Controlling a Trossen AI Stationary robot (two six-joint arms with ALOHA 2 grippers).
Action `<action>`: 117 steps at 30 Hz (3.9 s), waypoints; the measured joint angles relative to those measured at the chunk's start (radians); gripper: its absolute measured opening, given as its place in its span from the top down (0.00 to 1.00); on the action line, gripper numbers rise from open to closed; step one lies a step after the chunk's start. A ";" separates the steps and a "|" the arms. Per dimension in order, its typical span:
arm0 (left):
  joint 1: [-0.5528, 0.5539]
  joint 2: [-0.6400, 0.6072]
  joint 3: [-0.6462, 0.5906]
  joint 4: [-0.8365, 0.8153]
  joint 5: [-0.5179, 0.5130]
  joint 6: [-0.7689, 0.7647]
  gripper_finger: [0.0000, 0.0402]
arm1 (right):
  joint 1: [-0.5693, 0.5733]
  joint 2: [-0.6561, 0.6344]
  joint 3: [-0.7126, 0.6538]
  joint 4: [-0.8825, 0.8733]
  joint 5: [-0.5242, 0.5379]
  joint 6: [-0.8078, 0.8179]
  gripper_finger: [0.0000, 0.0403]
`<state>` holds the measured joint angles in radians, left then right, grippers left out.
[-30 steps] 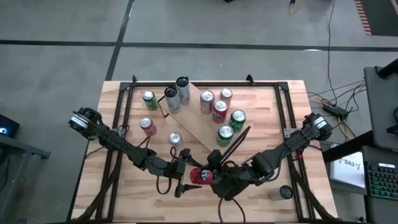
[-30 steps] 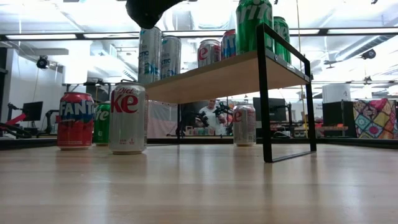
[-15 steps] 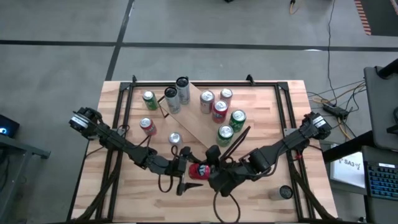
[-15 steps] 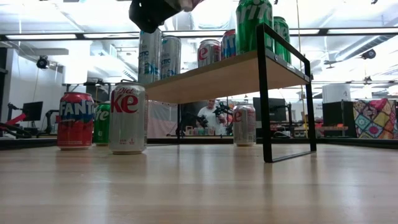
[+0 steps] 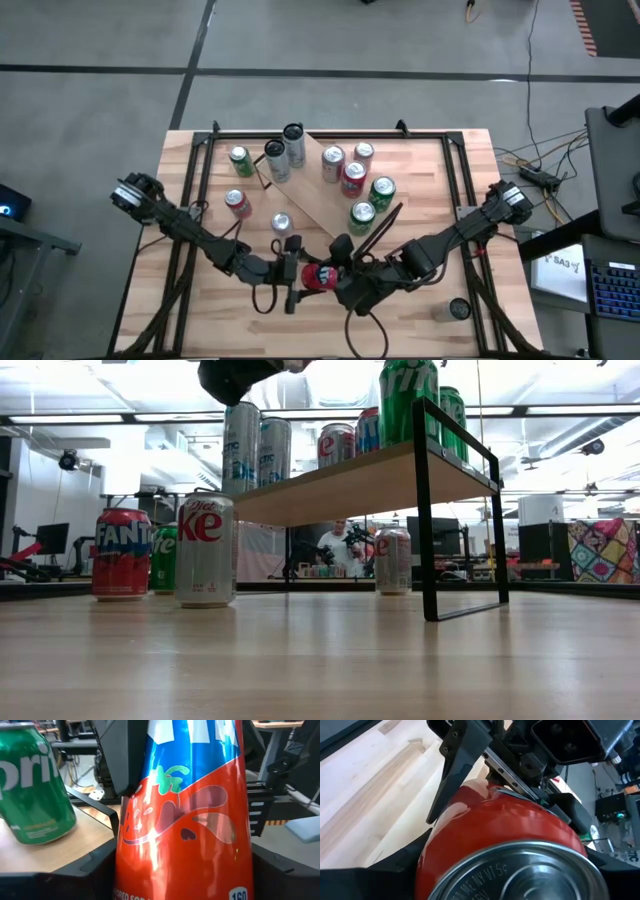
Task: Place canned beverage on shelf
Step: Put the right orange soda can on the shelf aligned with the other orange soda can
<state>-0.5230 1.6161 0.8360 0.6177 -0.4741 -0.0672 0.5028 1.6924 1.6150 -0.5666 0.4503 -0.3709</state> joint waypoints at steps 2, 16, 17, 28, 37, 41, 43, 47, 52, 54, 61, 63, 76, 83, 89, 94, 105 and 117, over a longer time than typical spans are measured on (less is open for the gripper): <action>-0.010 0.000 0.000 0.009 -0.023 0.018 0.29 | 0.001 0.000 0.000 0.007 0.005 -0.002 0.27; -0.061 -0.099 -0.002 -0.019 -0.164 0.216 0.29 | 0.017 -0.060 0.002 -0.013 0.121 0.065 0.06; -0.061 -0.109 -0.002 -0.023 -0.168 0.243 0.29 | 0.023 -0.071 0.002 -0.012 0.148 0.064 0.06; -0.022 -0.303 -0.002 0.066 -0.109 0.656 0.29 | 0.089 -0.246 0.001 0.146 0.336 0.110 0.06; 0.145 -0.390 -0.116 0.214 0.213 0.602 0.29 | 0.050 -0.226 0.001 0.354 0.337 0.092 0.06; 0.157 -0.389 -0.193 0.370 0.230 0.593 0.29 | 0.020 -0.175 0.000 0.440 0.338 0.099 0.06; 0.157 -0.395 -0.216 0.440 0.229 0.594 0.29 | 0.002 -0.147 0.000 0.497 0.340 0.099 0.06; 0.157 -0.404 -0.237 0.455 0.203 0.599 0.29 | -0.029 -0.094 0.000 0.611 0.381 0.098 0.06; 0.158 -0.406 -0.237 0.456 0.160 0.621 0.29 | -0.047 -0.023 0.000 0.751 0.365 0.046 0.06; 0.158 -0.405 -0.237 0.456 0.160 0.628 0.29 | -0.046 -0.002 -0.001 0.807 0.361 0.008 0.06; 0.157 -0.398 -0.224 0.468 0.162 0.630 0.29 | -0.058 0.030 -0.001 0.954 0.339 -0.065 0.06; 0.157 -0.391 -0.220 0.463 0.162 0.630 0.29 | -0.076 0.038 -0.001 0.976 0.298 -0.052 0.06; 0.159 -0.365 -0.207 0.472 0.158 0.626 0.29 | -0.134 0.044 -0.001 1.034 0.199 -0.050 0.06; 0.159 -0.365 -0.207 0.471 0.138 0.626 0.29 | -0.135 0.044 -0.001 1.035 0.197 -0.060 0.17; 0.159 -0.365 -0.207 0.471 0.135 0.629 0.27 | -0.135 0.044 -0.001 1.034 0.196 -0.071 0.31; 0.158 -0.365 -0.207 0.463 0.111 0.632 0.13 | -0.136 0.031 -0.001 0.999 0.212 -0.066 0.31; 0.159 -0.379 -0.207 0.398 0.081 0.667 0.04 | -0.137 -0.042 -0.001 0.844 0.261 -0.014 0.31; 0.156 -0.513 -0.209 0.225 -0.052 0.679 0.03 | -0.209 -0.088 0.056 0.600 0.289 0.122 0.31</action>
<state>-0.3669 1.1035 0.6273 0.8428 -0.5259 0.6119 0.2937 1.6047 1.6711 0.0331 0.7392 -0.2487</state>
